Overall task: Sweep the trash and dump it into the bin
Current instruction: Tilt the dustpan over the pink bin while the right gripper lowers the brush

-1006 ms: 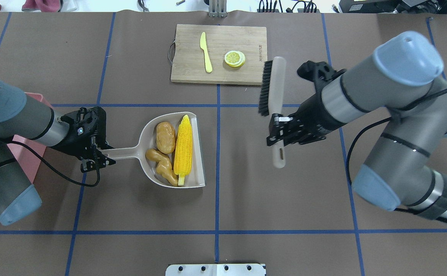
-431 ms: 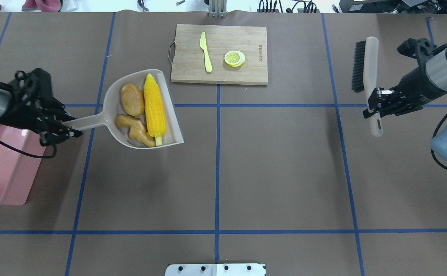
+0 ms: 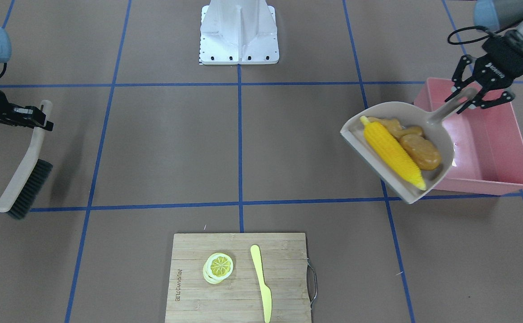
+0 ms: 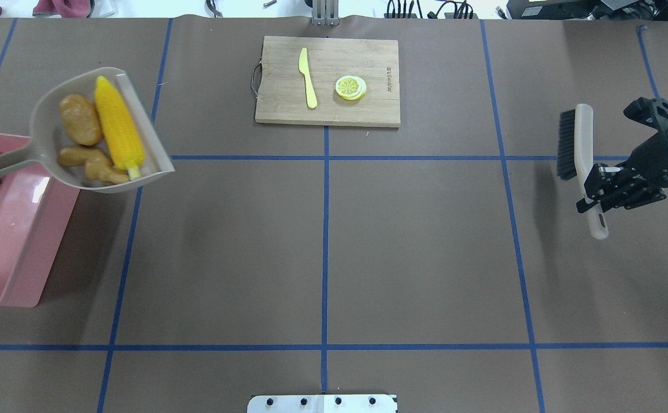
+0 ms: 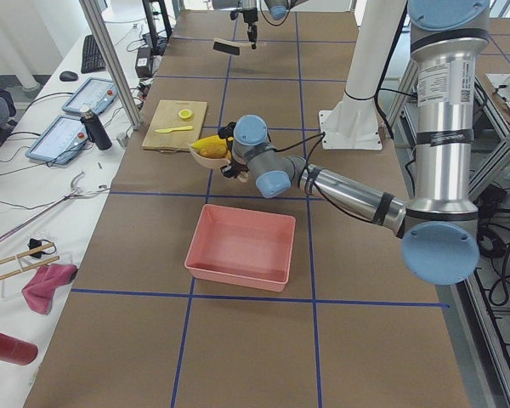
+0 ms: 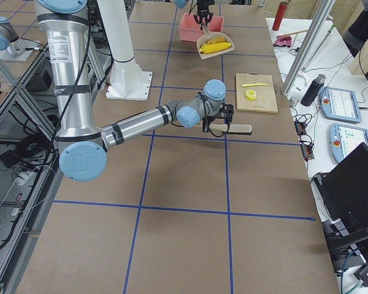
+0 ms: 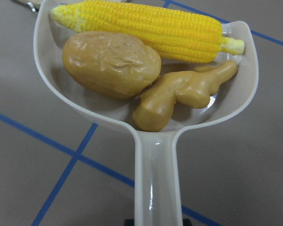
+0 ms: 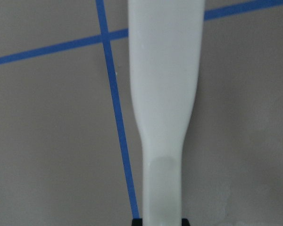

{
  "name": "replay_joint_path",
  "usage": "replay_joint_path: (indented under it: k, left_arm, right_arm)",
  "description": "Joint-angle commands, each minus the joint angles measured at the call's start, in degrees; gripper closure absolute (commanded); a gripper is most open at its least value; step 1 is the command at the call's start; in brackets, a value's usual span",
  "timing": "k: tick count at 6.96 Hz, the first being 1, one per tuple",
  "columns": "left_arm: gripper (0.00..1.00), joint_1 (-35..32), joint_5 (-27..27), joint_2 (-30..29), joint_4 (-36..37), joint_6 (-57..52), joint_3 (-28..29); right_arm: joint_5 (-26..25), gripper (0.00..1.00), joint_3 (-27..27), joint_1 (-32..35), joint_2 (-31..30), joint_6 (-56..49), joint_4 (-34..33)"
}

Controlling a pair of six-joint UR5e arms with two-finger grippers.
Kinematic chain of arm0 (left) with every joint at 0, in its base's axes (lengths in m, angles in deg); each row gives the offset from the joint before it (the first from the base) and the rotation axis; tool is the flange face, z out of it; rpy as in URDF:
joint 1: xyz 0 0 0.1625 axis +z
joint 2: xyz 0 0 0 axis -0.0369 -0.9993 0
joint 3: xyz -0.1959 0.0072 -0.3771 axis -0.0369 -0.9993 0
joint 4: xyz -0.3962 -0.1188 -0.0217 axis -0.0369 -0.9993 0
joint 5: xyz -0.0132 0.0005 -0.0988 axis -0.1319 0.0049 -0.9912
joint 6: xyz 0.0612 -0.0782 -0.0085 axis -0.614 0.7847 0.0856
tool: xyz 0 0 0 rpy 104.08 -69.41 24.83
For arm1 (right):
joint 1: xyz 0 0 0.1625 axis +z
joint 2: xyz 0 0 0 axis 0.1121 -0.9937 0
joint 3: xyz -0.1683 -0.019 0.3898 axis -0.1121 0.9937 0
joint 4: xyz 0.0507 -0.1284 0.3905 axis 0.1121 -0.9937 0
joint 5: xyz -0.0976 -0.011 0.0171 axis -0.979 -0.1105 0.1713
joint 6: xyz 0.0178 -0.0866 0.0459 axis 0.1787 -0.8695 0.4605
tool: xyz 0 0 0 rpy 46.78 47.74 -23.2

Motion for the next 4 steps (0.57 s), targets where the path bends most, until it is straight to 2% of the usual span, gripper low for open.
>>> replay_joint_path:
  k: [1, 2, 3, 4]
  left_arm:
    - [1.0, -10.9, -5.0, 10.7, -4.3, -0.6, -0.5]
    - [1.0, -14.8, -6.1, 16.3, -5.7, -2.8, -0.8]
    - [1.0, -15.7, -5.8, 20.8, -5.1, -7.4, -1.1]
    - [1.0, -17.2, -5.5, 23.1, 0.9, -11.1, -2.8]
  right_arm:
    - [2.5, 1.0, -4.7, -7.0, -4.4, -0.1, -6.6]
    - [-1.1, 1.0, -5.0, -10.4, -6.5, -0.2, -6.6]
    - [-4.2, 1.0, -6.0, -13.7, -7.7, -0.2, -6.7]
    - [-6.5, 1.0, -6.1, -15.6, -8.0, -0.2, -6.8]
